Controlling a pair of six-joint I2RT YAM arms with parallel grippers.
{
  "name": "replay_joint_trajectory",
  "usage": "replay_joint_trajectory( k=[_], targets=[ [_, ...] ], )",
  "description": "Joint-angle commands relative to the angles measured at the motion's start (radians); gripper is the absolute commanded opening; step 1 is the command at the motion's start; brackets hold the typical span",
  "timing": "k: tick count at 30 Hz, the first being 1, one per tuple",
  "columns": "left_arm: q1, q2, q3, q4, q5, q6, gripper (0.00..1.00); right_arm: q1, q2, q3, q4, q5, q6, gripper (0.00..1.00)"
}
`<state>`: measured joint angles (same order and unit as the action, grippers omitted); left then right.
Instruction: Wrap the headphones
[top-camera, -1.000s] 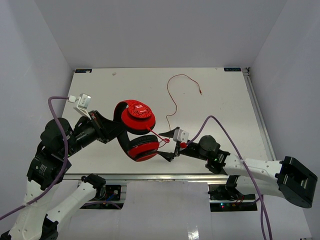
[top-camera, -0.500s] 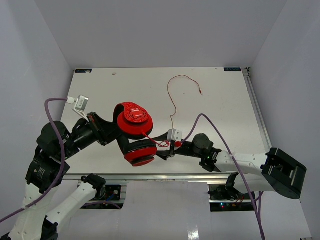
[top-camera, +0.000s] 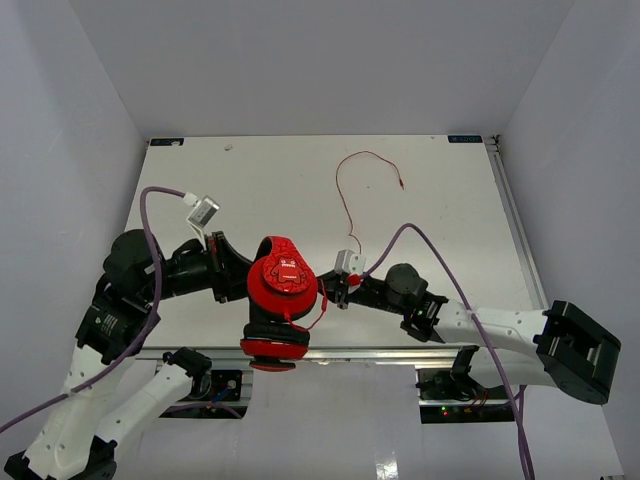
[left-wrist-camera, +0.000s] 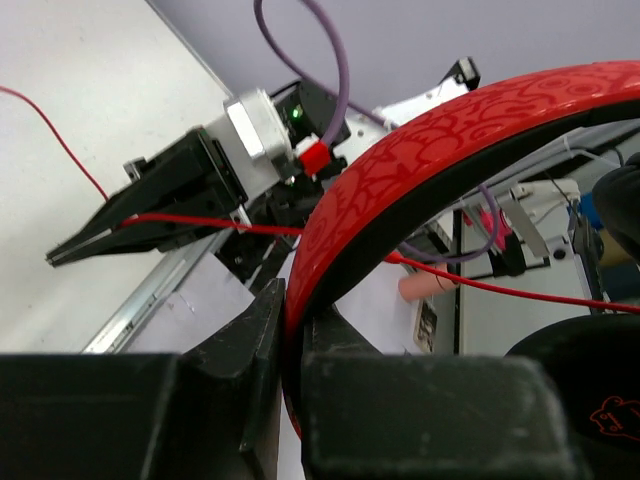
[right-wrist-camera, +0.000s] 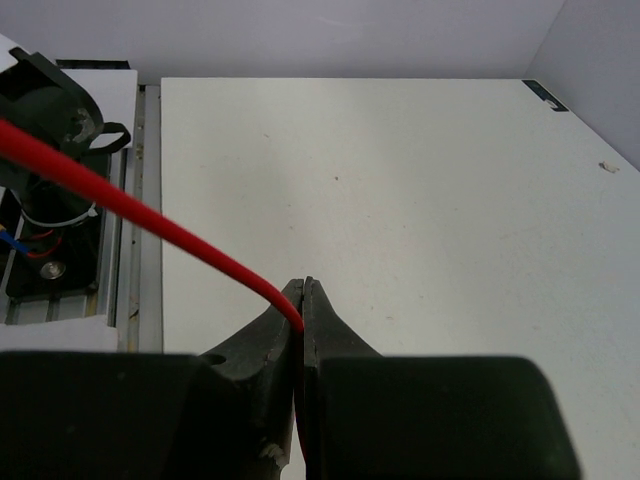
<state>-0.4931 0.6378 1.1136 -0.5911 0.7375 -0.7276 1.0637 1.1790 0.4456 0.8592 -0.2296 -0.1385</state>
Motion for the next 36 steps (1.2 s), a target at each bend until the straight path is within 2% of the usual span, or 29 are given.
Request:
replay_joint_trajectory(
  k=[1,7,9,13,18,24,26,32,36],
  targets=[
    [0.001,0.026,-0.038,0.06,0.176,0.036,0.0,-0.025,-0.019,0.098,-0.095,0.074,-0.031,0.08],
    [0.001,0.093,-0.148,0.054,0.246,0.149,0.0,-0.136,0.038,0.212,-0.229,0.066,-0.036,0.08],
    [0.001,0.144,-0.182,0.035,0.256,0.211,0.0,-0.171,0.06,0.265,-0.325,0.059,-0.046,0.08],
    [-0.002,0.19,-0.262,0.099,0.329,0.252,0.0,-0.226,0.094,0.403,-0.488,0.074,-0.083,0.08],
    [-0.008,0.199,-0.261,0.116,0.354,0.292,0.0,-0.279,0.119,0.522,-0.62,0.074,-0.091,0.08],
    [-0.028,0.233,-0.256,0.131,0.352,0.309,0.0,-0.287,0.161,0.648,-0.702,0.095,-0.086,0.08],
    [-0.03,0.235,-0.25,0.165,0.327,0.289,0.0,-0.287,0.174,0.662,-0.706,0.078,-0.059,0.08],
    [-0.037,0.165,-0.267,0.45,0.327,0.11,0.0,-0.285,0.187,0.578,-0.582,0.029,0.044,0.08],
    [-0.041,0.155,-0.232,0.475,0.243,0.075,0.0,-0.271,0.216,0.564,-0.554,0.027,0.064,0.08]
  ],
)
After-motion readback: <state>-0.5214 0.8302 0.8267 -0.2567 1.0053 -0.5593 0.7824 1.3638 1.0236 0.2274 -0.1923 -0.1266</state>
